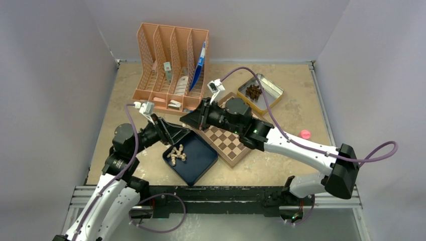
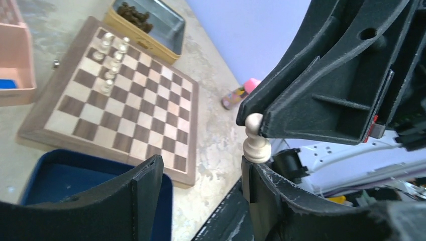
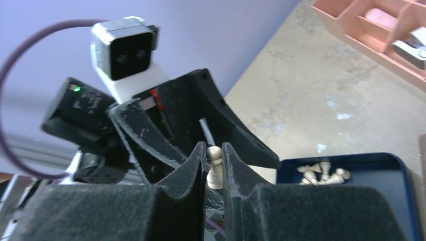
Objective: Set up the chess pieces on the board
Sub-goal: Place the chess piece on the chessboard.
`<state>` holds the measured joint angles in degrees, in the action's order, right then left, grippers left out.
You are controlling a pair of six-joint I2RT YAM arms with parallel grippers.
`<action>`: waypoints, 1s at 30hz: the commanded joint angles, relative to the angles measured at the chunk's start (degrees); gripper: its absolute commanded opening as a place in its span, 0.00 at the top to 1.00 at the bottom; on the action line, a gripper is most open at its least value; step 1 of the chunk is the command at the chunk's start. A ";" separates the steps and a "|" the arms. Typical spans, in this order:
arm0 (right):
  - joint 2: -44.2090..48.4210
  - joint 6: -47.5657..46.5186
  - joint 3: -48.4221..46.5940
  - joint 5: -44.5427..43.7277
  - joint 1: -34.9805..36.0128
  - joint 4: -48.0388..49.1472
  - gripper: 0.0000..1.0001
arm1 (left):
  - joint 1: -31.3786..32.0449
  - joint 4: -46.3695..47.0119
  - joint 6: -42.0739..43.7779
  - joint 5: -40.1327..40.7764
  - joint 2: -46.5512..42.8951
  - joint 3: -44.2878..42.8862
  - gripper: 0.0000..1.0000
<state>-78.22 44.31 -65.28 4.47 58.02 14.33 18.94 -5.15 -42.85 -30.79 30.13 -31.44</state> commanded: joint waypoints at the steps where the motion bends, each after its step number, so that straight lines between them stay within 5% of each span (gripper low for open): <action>1: 2.23 4.25 2.03 3.78 -0.01 8.62 0.89 | 0.13 12.17 -6.32 -7.43 0.37 -0.03 0.43; 18: 4.60 5.46 5.33 4.54 -0.01 11.51 0.88 | 0.13 14.12 -6.96 -7.29 -0.75 0.57 0.53; 30: 5.35 2.73 4.53 5.96 -0.18 8.83 0.88 | 0.13 11.38 -0.10 -7.79 -1.12 -0.58 0.97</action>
<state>-75.22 49.08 -59.48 8.60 57.95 21.96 18.94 6.37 -48.40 -38.13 29.41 -31.00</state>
